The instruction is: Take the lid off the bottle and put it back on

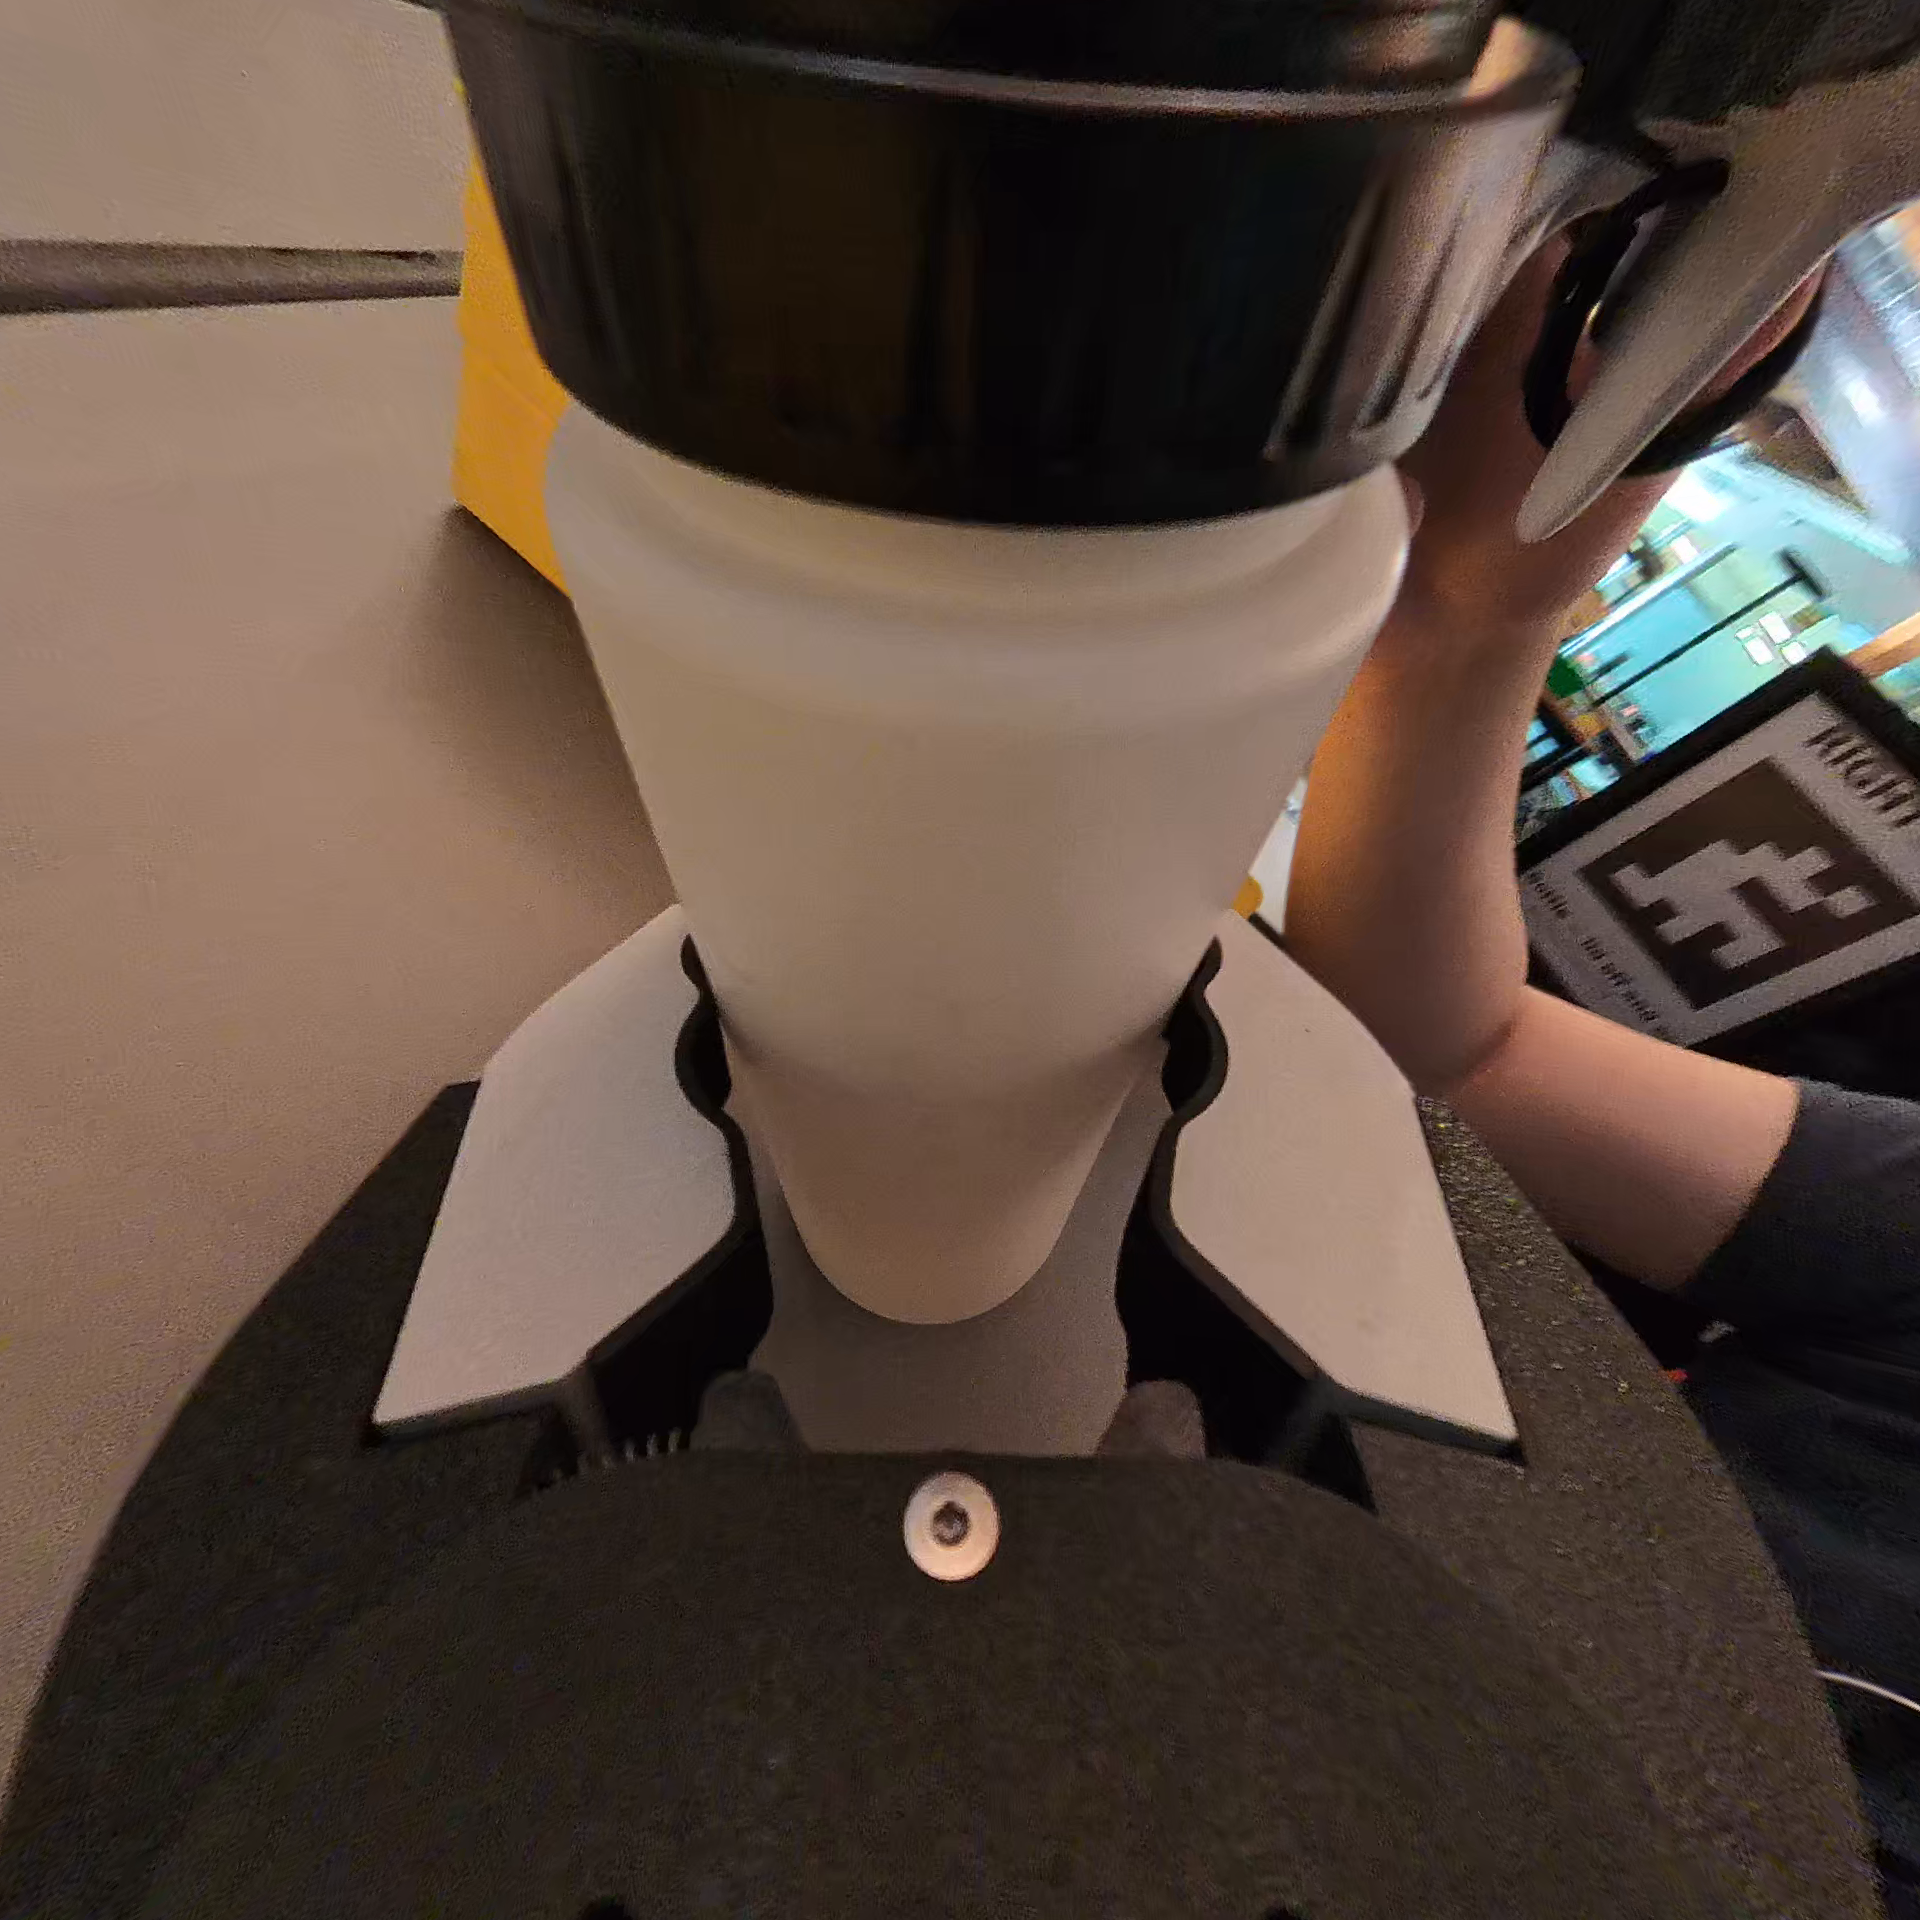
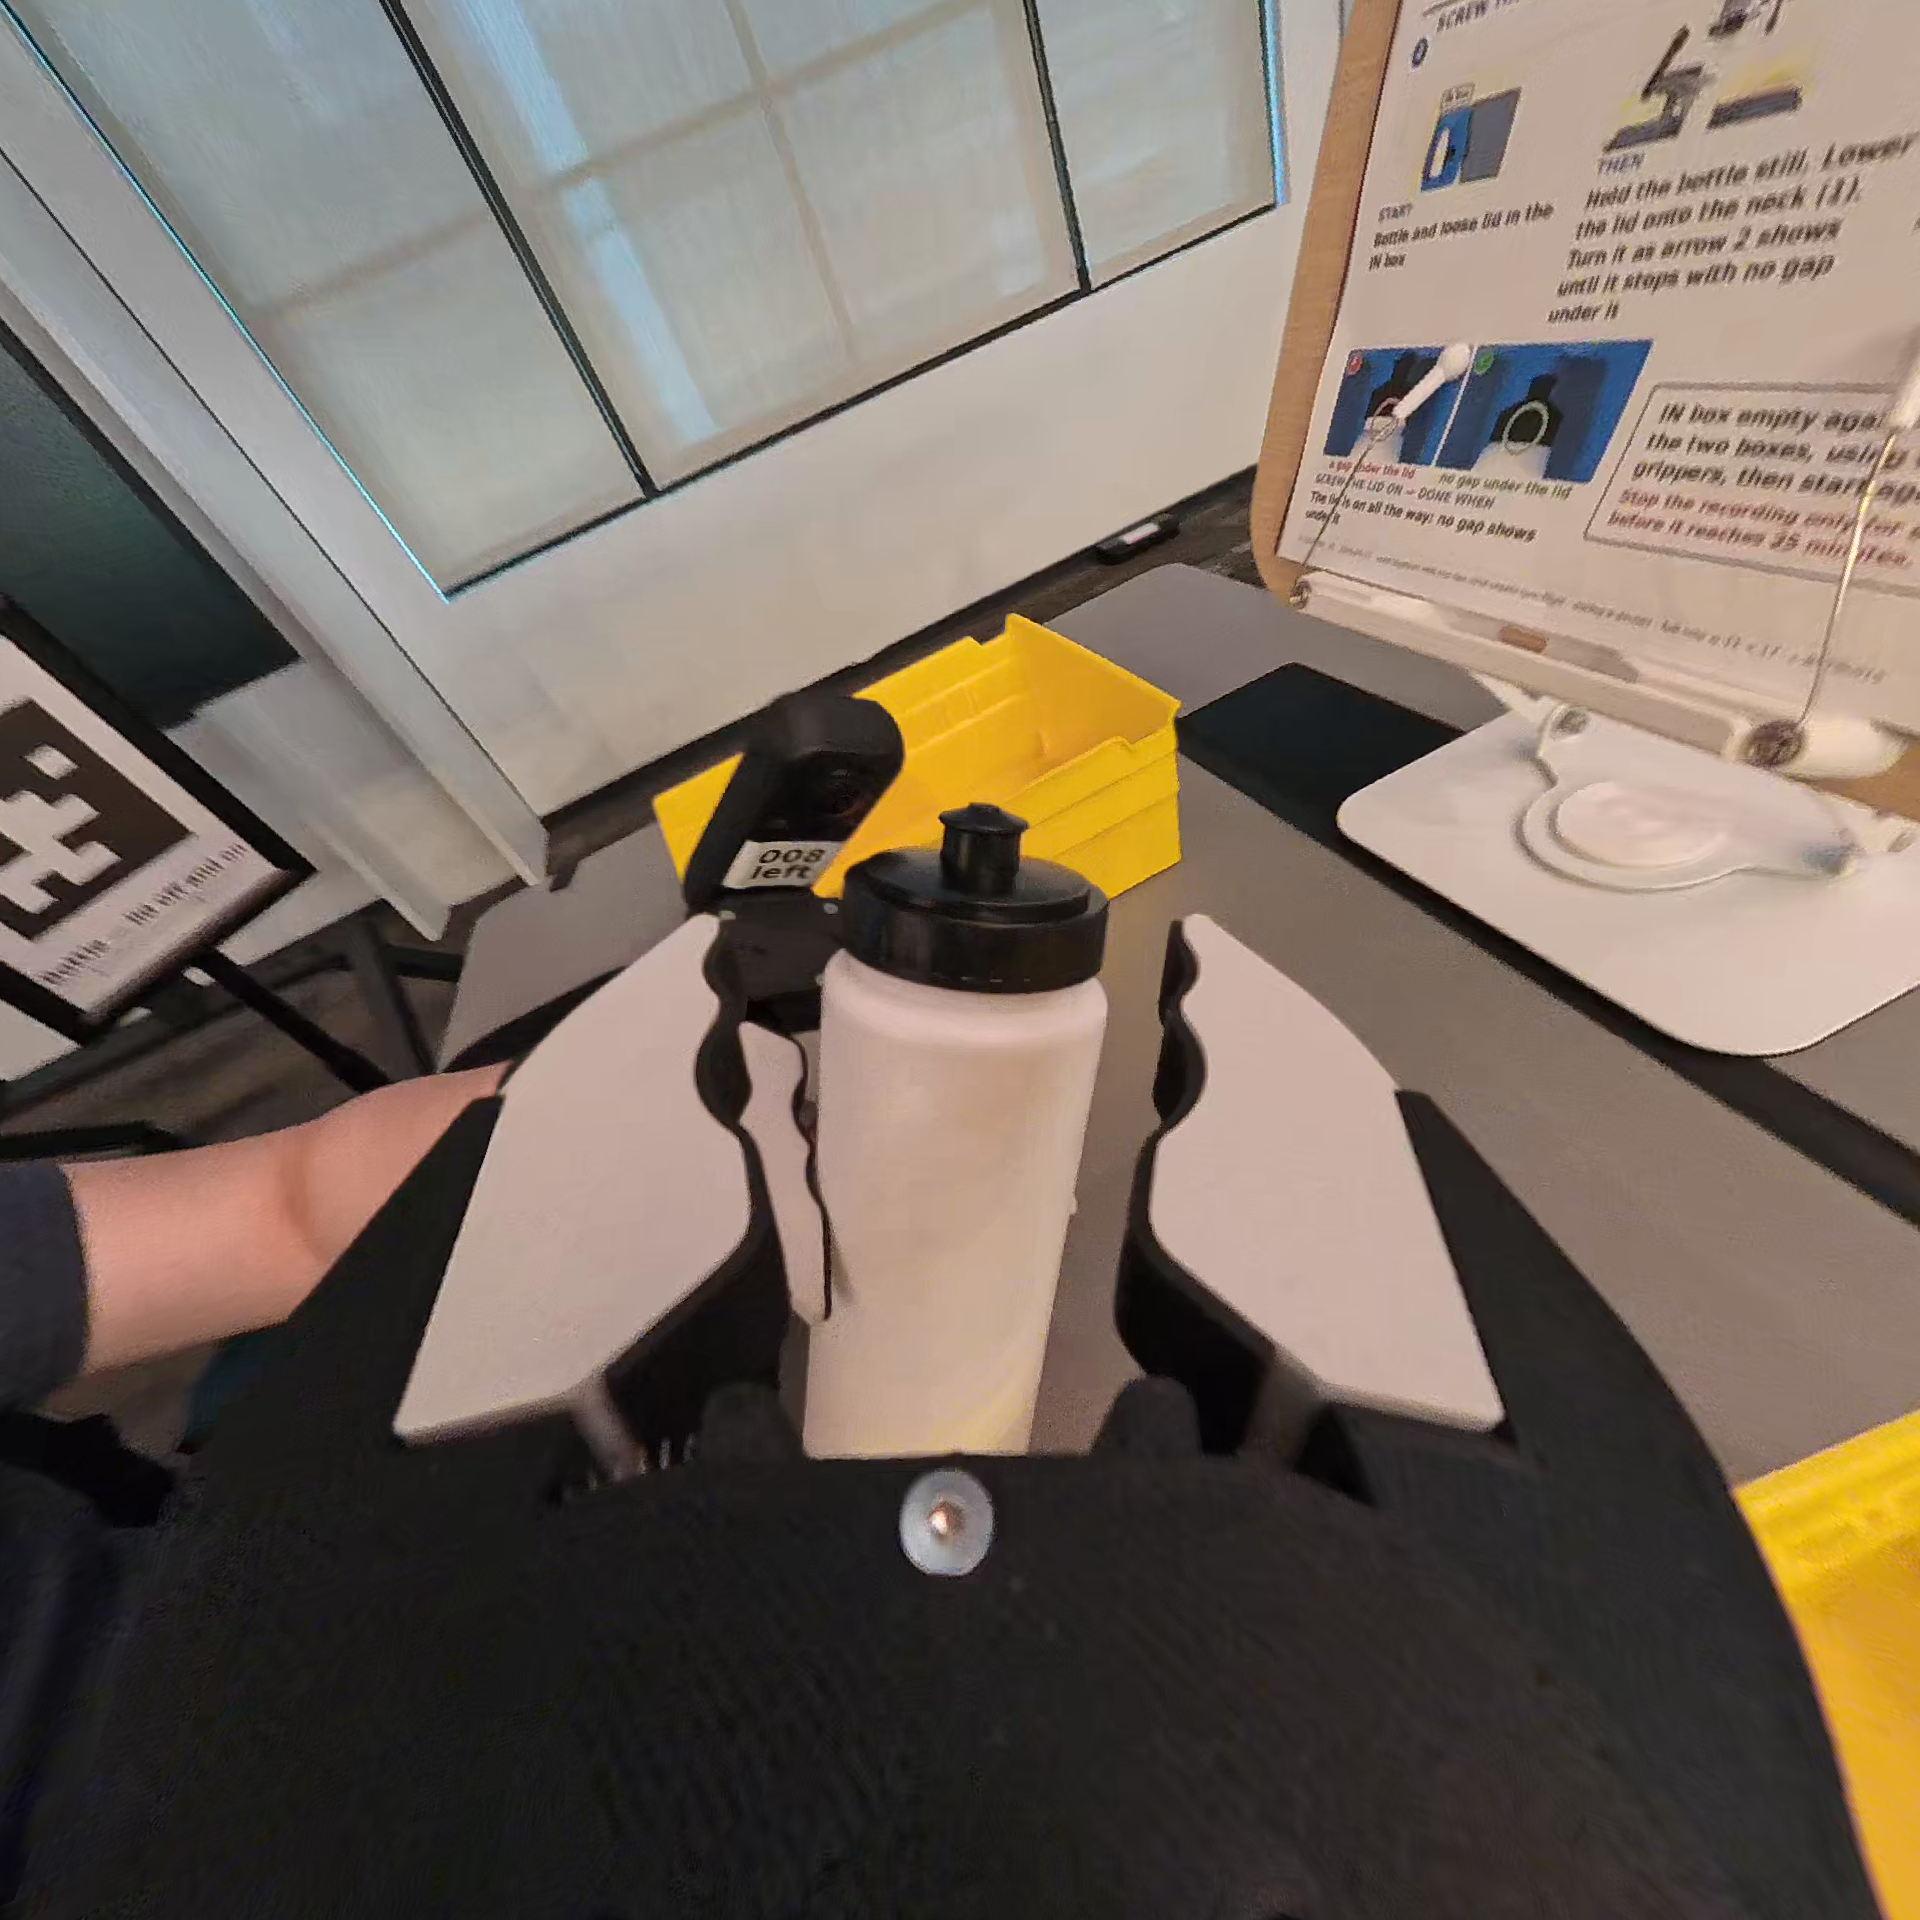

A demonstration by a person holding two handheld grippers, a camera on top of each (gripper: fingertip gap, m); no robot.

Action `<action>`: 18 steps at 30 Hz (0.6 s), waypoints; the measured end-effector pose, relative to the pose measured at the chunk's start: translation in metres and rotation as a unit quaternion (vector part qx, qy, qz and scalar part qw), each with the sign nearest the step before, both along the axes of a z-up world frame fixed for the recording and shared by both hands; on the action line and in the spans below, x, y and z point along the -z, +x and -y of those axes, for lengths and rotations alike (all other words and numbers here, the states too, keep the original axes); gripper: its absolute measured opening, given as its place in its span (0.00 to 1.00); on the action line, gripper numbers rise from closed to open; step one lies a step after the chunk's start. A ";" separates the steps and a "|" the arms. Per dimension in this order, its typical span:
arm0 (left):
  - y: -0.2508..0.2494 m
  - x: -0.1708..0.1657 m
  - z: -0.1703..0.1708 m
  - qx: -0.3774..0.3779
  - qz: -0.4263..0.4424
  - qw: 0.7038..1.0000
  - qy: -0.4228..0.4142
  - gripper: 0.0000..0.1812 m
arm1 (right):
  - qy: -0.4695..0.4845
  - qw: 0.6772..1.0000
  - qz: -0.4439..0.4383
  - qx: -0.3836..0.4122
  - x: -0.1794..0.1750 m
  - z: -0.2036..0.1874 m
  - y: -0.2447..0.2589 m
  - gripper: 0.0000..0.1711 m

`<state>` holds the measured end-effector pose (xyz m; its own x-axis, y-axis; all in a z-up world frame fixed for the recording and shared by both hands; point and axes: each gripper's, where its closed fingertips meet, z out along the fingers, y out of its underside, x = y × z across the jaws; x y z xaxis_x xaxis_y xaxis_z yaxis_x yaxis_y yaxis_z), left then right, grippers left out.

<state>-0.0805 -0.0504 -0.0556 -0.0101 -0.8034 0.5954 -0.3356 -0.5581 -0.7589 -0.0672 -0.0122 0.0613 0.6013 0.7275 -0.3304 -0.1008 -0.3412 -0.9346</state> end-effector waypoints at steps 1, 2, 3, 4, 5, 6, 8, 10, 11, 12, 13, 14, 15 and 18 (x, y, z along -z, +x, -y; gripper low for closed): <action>0.000 0.000 0.000 0.001 0.004 1.000 -0.009 0.46 | -0.008 1.000 -0.009 -0.004 0.001 0.000 0.001 0.45; 0.000 0.001 0.000 0.003 0.006 1.000 -0.014 0.46 | -0.014 1.000 -0.015 -0.009 0.002 0.000 0.001 0.45; -0.001 0.001 0.000 0.005 0.006 1.000 -0.016 0.46 | -0.020 1.000 -0.017 -0.013 0.004 -0.001 0.000 0.45; -0.001 0.001 0.000 0.007 0.005 1.000 -0.015 0.47 | -0.024 0.999 -0.016 -0.017 0.007 -0.001 -0.002 0.45; -0.001 0.001 0.001 0.010 0.004 1.000 -0.011 0.47 | -0.028 0.999 -0.012 -0.021 0.010 -0.001 -0.004 0.45; -0.001 0.000 0.001 0.012 0.002 1.000 -0.005 0.46 | -0.032 0.999 -0.005 -0.024 0.013 -0.001 -0.006 0.46; -0.001 0.000 0.003 0.017 -0.001 1.000 0.014 0.47 | -0.032 0.999 0.012 -0.033 0.019 -0.001 -0.012 0.46; -0.001 -0.002 0.005 0.021 -0.005 0.998 0.050 0.47 | -0.021 0.998 0.031 -0.045 0.022 0.001 -0.016 0.46; -0.001 -0.002 0.005 0.024 -0.009 0.997 0.073 0.47 | -0.011 0.998 0.040 -0.053 0.021 0.004 -0.018 0.47; -0.001 -0.002 0.006 0.027 -0.012 0.994 0.100 0.47 | 0.002 0.997 0.047 -0.061 0.020 0.006 -0.019 0.47; -0.001 -0.002 0.007 0.029 -0.016 0.991 0.129 0.47 | 0.014 0.996 0.053 -0.069 0.018 0.009 -0.021 0.47; -0.001 -0.002 0.007 0.029 -0.021 0.987 0.158 0.47 | 0.025 0.995 0.057 -0.076 0.016 0.012 -0.022 0.47; -0.001 -0.001 0.007 0.030 -0.025 0.981 0.188 0.47 | 0.038 0.994 0.058 -0.084 0.012 0.015 -0.023 0.47; 0.000 0.002 0.006 0.029 -0.039 0.963 0.267 0.47 | 0.071 0.989 0.064 -0.116 0.004 0.029 -0.028 0.47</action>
